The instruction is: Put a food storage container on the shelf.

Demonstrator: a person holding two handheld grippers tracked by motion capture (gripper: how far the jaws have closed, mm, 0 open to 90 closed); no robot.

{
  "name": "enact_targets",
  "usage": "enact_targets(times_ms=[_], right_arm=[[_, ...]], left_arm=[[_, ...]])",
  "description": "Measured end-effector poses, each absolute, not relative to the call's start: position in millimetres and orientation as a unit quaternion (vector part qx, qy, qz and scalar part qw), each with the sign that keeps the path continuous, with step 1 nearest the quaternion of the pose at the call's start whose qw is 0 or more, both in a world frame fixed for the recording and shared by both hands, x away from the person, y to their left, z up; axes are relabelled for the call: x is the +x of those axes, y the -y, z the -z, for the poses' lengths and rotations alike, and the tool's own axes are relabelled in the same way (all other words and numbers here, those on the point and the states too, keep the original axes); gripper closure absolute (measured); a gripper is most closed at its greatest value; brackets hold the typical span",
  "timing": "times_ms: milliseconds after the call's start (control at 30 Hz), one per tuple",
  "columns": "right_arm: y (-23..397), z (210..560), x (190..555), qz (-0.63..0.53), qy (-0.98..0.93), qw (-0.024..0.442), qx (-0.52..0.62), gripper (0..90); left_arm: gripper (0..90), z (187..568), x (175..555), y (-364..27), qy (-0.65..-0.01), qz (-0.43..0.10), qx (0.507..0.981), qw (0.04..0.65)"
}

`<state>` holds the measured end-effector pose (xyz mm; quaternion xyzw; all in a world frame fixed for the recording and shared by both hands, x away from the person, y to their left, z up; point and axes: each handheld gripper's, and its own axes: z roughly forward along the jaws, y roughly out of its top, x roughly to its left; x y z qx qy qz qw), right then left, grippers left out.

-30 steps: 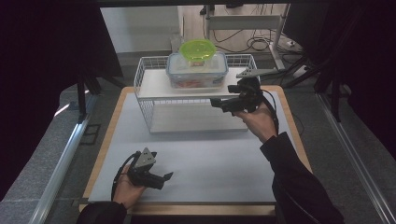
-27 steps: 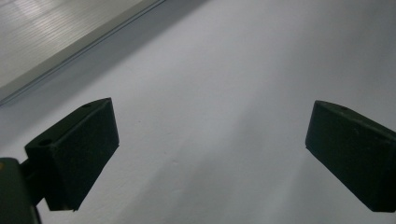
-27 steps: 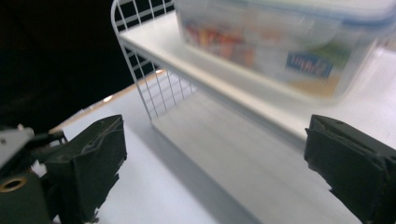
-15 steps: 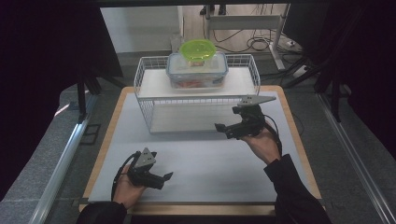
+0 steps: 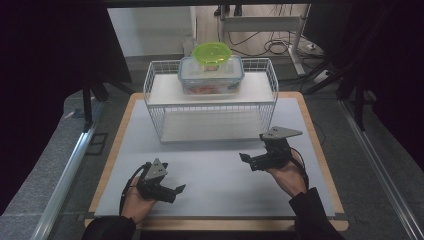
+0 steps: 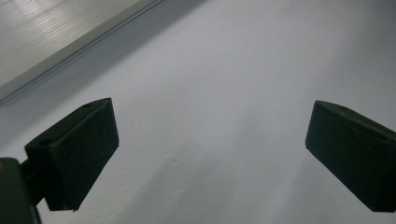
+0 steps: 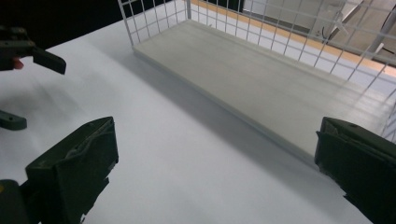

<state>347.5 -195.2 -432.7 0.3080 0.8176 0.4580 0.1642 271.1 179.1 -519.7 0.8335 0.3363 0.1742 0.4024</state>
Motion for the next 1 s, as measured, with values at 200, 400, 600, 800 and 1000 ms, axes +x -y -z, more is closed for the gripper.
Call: enact_targets(times_ms=[200, 400, 600, 800, 1000], right_arm=[[204.0, 449.9, 339.7, -0.45, -0.819, 0.164, 0.317, 0.0], [215.9, 467.8, 331.9, -0.433, -0.82, 0.17, 0.333, 0.0], [226.0, 490.7, 322.8, -0.399, -0.831, 0.173, 0.347, 0.0], [234.7, 505.0, 316.8, -0.37, -0.838, 0.163, 0.367, 0.0], [236.5, 506.4, 317.7, -0.369, -0.835, 0.166, 0.374, 0.1]], left_arm=[[2.7, 520.1, 270.8, -178.9, -0.337, -0.173, 0.833, 0.403], [2.8, 520.2, 270.7, -178.7, -0.335, -0.174, 0.835, 0.401], [2.7, 520.4, 270.6, -178.5, -0.334, -0.175, 0.835, 0.4], [2.7, 521.1, 270.8, -178.1, -0.333, -0.174, 0.836, 0.399], [2.7, 521.1, 271.4, -177.9, -0.333, -0.174, 0.836, 0.4]])
